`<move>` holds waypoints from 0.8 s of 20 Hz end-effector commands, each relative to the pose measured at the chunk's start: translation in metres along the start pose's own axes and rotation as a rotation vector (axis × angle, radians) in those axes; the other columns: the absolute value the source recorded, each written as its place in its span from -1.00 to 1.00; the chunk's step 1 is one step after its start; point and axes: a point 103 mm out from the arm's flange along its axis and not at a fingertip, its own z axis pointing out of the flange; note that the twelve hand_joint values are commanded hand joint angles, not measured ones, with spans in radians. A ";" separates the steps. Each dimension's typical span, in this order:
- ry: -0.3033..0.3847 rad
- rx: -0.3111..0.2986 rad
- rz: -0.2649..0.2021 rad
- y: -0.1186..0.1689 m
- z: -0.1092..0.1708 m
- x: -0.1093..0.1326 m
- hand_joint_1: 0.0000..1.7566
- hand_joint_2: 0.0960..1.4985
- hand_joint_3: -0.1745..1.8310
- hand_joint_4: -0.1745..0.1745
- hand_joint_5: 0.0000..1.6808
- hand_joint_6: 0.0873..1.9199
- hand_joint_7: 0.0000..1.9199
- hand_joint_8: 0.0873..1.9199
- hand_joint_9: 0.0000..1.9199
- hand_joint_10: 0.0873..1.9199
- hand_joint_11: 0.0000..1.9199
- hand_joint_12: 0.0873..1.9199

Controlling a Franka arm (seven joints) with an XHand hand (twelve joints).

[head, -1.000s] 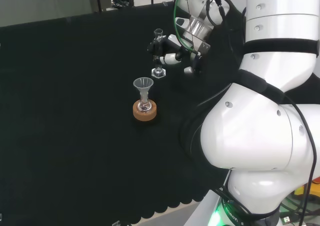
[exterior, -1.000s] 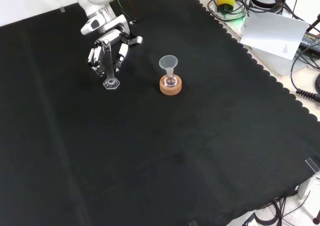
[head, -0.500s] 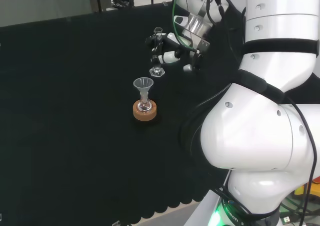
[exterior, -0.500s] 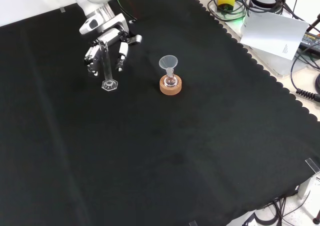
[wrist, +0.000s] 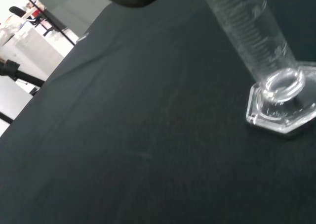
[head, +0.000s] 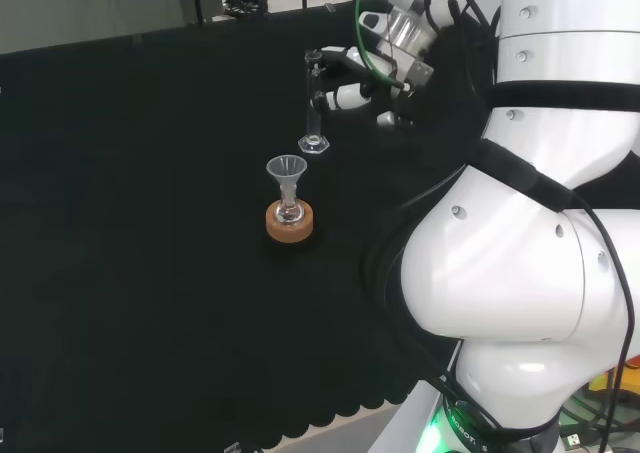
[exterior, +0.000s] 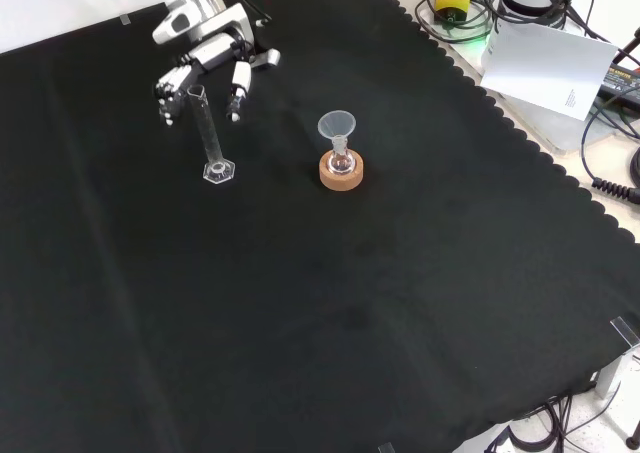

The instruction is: Put the graduated cylinder back on the table.

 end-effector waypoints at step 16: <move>-0.210 -0.110 0.153 -0.122 -0.102 0.078 -0.03 0.18 -1.00 -0.41 -0.67 -1.00 -0.91 -0.37 -0.41 -1.00 -0.94 0.44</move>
